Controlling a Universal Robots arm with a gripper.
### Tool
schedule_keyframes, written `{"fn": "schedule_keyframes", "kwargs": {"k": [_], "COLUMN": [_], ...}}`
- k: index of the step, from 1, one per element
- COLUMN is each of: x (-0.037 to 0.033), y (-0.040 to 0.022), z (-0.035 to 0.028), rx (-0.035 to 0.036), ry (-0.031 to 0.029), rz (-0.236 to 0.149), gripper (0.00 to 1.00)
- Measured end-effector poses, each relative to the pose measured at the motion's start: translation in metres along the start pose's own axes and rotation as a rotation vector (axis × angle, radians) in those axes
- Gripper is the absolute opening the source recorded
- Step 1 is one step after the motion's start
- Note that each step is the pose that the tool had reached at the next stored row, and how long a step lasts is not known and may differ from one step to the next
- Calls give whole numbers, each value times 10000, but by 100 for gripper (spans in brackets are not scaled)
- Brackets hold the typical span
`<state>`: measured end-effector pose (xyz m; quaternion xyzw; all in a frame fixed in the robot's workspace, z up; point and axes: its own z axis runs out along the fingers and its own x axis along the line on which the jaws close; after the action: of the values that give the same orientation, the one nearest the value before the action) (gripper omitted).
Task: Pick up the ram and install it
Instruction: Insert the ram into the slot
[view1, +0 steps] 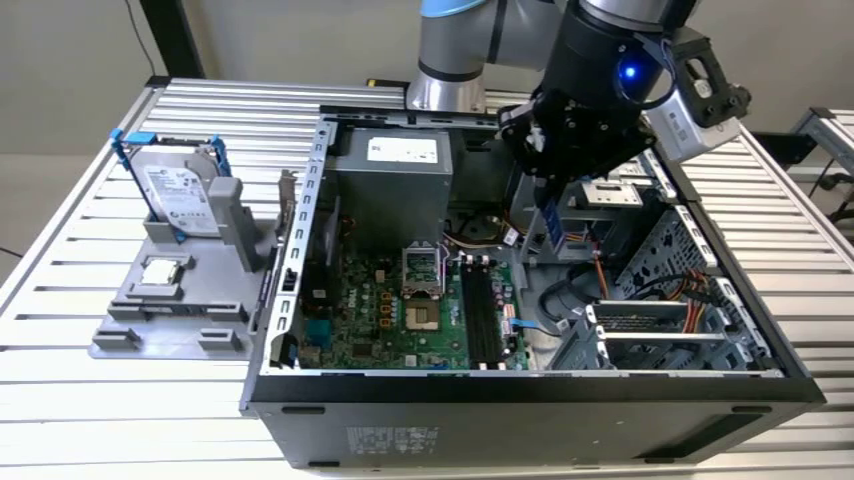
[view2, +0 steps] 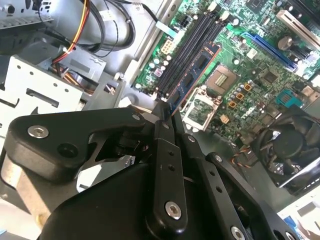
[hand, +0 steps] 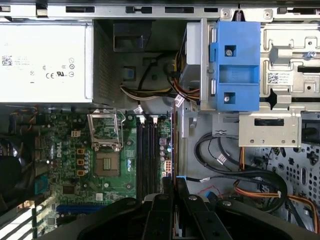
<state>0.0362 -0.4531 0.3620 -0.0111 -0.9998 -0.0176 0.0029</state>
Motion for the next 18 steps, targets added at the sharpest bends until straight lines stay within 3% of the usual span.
{"fn": "schedule_keyframes", "kwargs": {"k": [10, 18], "x": [-1, -2], "y": [-4, -9], "z": [122, 261], "rx": [36, 72], "ry": [0, -2], "rz": [0, 1], "gripper": [0, 0]}}
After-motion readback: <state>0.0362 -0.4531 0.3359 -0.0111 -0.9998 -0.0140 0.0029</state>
